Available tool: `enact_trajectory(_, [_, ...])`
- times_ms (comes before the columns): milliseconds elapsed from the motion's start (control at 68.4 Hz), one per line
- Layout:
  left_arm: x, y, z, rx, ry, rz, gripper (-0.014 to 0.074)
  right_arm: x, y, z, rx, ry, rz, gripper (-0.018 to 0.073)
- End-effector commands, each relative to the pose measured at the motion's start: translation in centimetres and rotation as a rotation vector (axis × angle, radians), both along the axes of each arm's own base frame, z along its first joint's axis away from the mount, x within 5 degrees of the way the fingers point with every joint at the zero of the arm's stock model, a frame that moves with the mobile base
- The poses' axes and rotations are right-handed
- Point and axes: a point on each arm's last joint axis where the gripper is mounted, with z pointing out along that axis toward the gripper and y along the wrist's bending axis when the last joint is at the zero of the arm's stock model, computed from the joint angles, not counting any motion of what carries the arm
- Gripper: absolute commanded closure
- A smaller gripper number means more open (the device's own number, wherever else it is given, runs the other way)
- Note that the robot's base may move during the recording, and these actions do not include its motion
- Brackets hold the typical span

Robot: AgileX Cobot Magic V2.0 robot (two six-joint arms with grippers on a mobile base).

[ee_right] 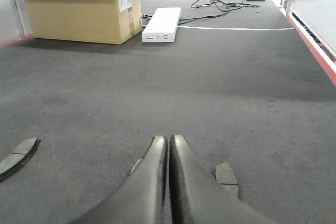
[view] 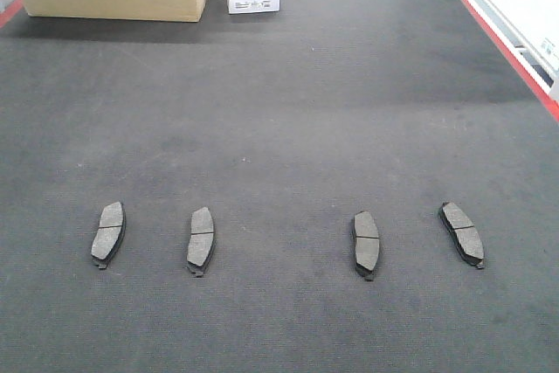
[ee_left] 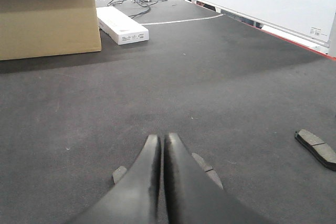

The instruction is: Move and align brake pads A on conveyor

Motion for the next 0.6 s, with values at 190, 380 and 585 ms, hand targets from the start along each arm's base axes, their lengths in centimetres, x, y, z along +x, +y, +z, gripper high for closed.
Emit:
enact_trajectory(190, [0.0, -0.2, 1.3, -0.034, -0.069, -0.022, 0.0603, 0.0, 0.1, 1.4, -0.004, -0.09, 0.015, 0.0568])
enact_trajectory(380, [0.1, -0.2, -0.7, 0.019, -0.039, -0.016, 0.0603, 0.0, 0.1, 1.4, -0.004, -0.09, 0.015, 0.0568])
enact_trajectory(585, [0.3, 0.4, -3.0, -0.017, -0.12, 0.098, 0.0603, 0.0, 0.1, 1.4, -0.004, -0.089, 0.015, 0.0568])
